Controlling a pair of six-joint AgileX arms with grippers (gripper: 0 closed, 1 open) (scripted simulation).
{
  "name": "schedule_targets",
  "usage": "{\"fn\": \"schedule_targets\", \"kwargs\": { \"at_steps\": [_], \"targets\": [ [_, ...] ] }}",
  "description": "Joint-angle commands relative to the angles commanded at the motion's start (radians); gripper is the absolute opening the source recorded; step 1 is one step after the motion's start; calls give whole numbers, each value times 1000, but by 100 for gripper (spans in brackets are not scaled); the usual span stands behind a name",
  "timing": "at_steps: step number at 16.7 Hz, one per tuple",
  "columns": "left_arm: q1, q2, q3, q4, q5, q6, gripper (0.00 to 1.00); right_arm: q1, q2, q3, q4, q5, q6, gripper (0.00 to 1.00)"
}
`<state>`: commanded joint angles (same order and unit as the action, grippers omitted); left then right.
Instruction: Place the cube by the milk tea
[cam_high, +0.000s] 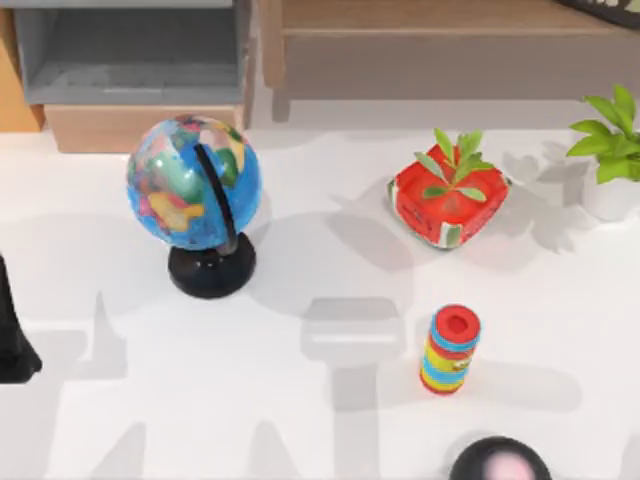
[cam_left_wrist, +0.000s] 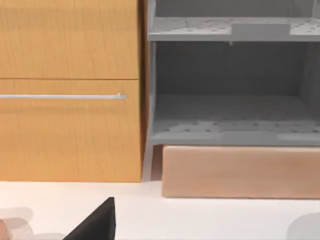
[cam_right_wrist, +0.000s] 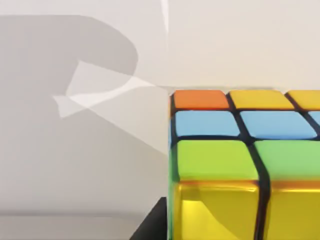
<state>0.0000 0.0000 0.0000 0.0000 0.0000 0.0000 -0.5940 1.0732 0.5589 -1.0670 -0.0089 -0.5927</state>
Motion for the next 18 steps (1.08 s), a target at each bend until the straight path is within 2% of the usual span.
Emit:
{"fn": "schedule_targets", "kwargs": {
  "at_steps": [12, 18],
  "targets": [
    [0, 0, 0, 0, 0, 0, 100, 0, 0, 0, 0, 0, 0, 98],
    [0, 0, 0, 0, 0, 0, 100, 0, 0, 0, 0, 0, 0, 100]
  ]
}}
